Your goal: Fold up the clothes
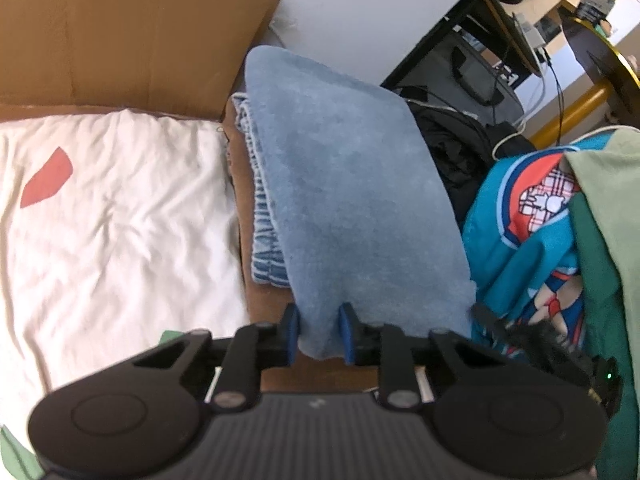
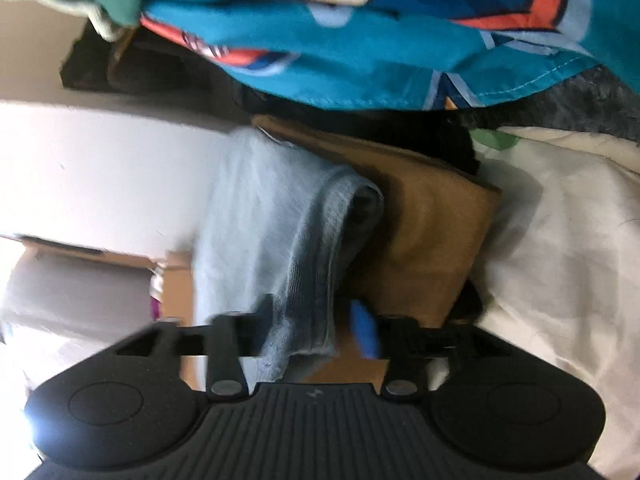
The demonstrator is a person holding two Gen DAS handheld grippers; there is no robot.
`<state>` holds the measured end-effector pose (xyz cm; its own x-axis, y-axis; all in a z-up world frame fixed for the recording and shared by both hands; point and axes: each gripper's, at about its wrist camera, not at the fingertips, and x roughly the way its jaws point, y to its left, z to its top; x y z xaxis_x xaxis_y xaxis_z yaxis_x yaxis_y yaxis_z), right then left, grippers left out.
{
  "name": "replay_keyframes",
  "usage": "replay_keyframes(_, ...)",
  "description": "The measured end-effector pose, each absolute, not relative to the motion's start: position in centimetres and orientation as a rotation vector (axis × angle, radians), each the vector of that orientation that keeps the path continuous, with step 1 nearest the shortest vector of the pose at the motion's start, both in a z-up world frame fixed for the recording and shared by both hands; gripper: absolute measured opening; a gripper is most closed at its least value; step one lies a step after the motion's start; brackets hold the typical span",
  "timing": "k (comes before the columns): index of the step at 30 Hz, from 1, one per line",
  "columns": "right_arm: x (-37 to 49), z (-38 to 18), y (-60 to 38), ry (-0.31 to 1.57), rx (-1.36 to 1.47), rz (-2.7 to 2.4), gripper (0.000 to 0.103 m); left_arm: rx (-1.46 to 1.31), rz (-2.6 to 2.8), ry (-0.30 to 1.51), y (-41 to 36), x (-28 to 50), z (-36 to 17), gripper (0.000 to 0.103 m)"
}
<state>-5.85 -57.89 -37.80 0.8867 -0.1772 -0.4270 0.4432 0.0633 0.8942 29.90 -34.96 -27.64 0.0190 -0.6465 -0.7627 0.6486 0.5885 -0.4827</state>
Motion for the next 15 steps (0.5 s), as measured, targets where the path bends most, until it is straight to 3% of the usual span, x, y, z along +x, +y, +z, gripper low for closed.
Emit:
replay_keyframes(2,-5.7,-37.4,-57.9,0.203,1.432,-0.450,0.067,0.007,-1.008,1.178,-34.9,29.8,-27.6,0.022)
replay_keyframes(8,-3.4,-38.0,-57.6,0.227,1.428,-0.400,0.066,0.005,-1.008,1.178,-34.7,29.8,-27.6,0.020)
replay_keyframes(10,-2.8,-38.1,-57.6,0.247,1.420,-0.393,0.057,0.006,-1.009,1.177,-34.6,29.8,-27.6,0.019)
replay_keyframes(12,-2.5,-38.0,-57.4,0.283,1.390,-0.401,0.032,0.000,-1.004,1.180,-34.6,29.8,-27.6,0.019)
replay_keyframes(15,-3.0,-38.1,-57.1,0.288,1.396,-0.401,0.028,0.005,-0.998,1.183,-34.5,29.7,-27.6,0.019)
